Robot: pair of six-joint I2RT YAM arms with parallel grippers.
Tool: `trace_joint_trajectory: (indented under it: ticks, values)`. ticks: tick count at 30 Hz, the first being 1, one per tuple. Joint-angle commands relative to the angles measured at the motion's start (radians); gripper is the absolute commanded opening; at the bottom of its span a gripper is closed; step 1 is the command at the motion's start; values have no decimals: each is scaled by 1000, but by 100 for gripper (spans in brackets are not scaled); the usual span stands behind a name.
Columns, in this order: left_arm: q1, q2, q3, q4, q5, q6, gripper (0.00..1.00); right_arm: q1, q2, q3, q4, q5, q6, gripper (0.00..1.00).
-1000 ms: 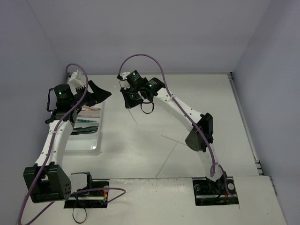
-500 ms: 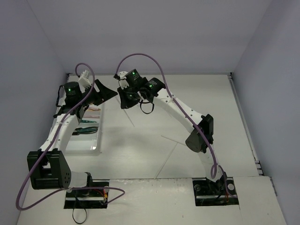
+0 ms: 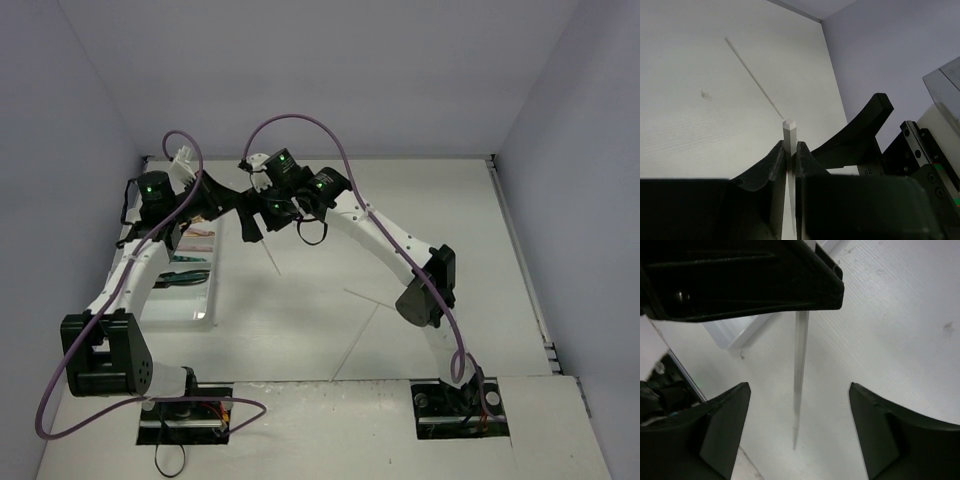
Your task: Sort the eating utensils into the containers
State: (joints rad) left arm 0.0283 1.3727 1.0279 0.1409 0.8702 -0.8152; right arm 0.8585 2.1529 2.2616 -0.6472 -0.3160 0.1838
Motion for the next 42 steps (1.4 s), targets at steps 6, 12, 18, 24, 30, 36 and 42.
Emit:
trace_joint_trajectory:
  ticks: [6,12,18,24,30,36,42]
  values:
    - [44,-8,405,-767,112,987,0,-58,-183,-66,41,77,17,94]
    - [35,47,620,-1392,-31,1645,0,-140,-234,-194,44,93,13,92]
    - [24,11,519,-1642,-178,2105,0,-173,-246,-262,43,117,3,90]
    - [29,-21,315,-1692,-253,2310,0,-174,-239,-293,44,107,1,87]
    - [59,-35,181,-1645,-303,2475,0,-173,-231,-287,43,103,0,85]
    - [102,-1,139,-1606,-334,2593,0,-171,-229,-287,43,98,3,84]
    - [161,49,141,-1597,-367,2687,0,-171,-227,-288,41,99,3,84]
